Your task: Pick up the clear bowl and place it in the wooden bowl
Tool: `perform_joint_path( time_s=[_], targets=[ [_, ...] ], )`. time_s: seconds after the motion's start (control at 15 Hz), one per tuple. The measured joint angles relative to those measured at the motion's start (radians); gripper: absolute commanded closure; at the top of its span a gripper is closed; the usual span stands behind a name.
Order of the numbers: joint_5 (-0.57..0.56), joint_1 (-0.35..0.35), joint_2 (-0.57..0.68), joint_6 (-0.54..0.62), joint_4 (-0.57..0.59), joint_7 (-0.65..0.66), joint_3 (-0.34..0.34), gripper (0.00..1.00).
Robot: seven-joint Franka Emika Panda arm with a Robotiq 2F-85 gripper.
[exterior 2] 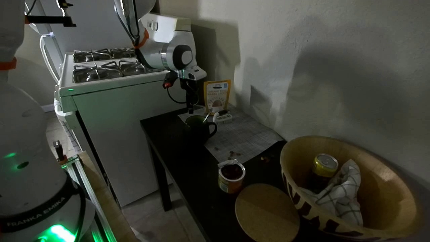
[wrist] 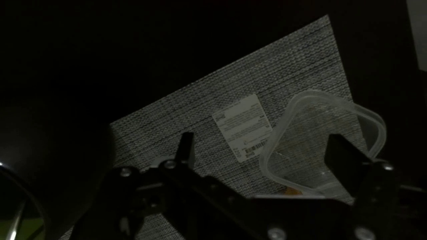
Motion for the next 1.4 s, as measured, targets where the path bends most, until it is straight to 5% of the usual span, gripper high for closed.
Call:
perform_joint_path(
  time_s=[0.47, 0.87, 1.27, 1.4],
  targets=[
    [0.043, 0.045, 0.110, 0.000, 0.104, 0.011, -0.045, 0.04],
    [0.079, 0.074, 0.201, 0.000, 0.179, 0.017, -0.076, 0.56],
    [0.077, 0.102, 0.239, 0.001, 0.230, 0.190, -0.098, 0.99],
    [0.071, 0.112, 0.238, 0.002, 0.237, 0.227, -0.103, 1.00]
  ],
)
